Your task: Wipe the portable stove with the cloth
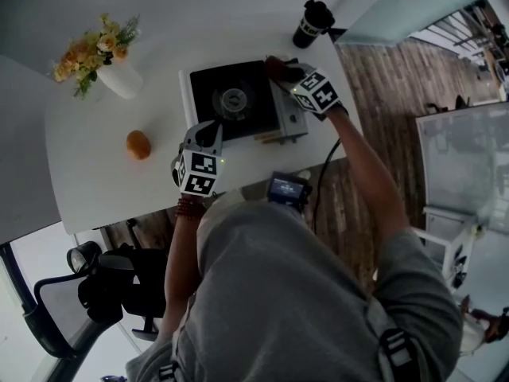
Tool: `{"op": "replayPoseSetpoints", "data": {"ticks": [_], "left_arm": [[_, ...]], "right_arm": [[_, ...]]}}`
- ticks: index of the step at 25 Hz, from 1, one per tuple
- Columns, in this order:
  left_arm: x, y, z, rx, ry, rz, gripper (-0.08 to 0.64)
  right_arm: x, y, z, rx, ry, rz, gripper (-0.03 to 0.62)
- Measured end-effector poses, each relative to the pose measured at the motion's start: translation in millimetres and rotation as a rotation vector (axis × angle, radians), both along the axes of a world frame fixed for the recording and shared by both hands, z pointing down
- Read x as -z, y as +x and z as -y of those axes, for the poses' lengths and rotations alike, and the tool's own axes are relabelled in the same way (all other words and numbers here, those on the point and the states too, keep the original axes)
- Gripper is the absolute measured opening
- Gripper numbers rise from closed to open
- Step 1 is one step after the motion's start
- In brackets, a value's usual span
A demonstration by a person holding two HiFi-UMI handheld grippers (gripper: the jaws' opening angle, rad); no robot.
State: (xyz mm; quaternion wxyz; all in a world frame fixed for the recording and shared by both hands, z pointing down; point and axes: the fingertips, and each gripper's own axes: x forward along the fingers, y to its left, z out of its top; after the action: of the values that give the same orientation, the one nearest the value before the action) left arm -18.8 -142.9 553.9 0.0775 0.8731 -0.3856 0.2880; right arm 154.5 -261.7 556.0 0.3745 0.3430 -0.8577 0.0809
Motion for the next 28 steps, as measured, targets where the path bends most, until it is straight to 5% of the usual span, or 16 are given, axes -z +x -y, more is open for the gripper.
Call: {"op": "replayPoseSetpoints", "data": {"ticks": [28], "left_arm": [[-0.1, 0.3, 0.6, 0.009, 0.001, 0.013, 0.034]], "right_arm": [[1.8, -2.7, -68.3, 0.02, 0.087, 0.054, 0.078]]}}
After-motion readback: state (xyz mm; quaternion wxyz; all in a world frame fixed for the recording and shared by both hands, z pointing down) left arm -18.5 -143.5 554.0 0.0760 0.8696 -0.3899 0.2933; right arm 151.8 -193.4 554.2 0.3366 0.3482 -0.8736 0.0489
